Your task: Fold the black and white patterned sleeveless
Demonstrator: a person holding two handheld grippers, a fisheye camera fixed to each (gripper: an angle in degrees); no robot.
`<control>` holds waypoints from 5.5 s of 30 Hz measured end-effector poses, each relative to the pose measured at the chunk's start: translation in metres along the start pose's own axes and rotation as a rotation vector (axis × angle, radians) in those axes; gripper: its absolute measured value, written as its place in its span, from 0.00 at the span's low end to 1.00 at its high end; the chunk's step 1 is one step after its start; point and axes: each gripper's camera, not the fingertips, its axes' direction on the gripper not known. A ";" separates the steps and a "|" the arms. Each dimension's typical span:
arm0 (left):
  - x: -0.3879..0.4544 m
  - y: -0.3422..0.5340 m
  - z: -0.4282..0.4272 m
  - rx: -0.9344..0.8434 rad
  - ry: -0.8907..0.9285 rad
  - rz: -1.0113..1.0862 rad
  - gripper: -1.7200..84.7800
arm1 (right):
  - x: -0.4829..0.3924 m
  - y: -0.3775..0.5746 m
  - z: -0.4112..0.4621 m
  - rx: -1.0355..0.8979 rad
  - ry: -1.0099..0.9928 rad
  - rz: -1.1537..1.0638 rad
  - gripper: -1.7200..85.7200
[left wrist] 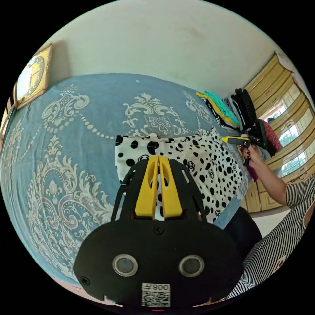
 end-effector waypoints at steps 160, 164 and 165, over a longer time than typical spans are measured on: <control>0.669 -0.056 -0.782 -0.441 -0.159 0.652 0.08 | -0.116 0.455 -0.427 0.067 -0.317 0.648 0.08; 0.687 -0.066 -0.798 -0.434 -0.129 0.687 0.09 | -0.099 0.484 -0.419 0.107 -0.437 0.627 0.05; 0.694 -0.067 -0.804 -0.419 -0.133 0.716 0.10 | -0.093 0.494 -0.418 0.127 -0.474 0.634 0.05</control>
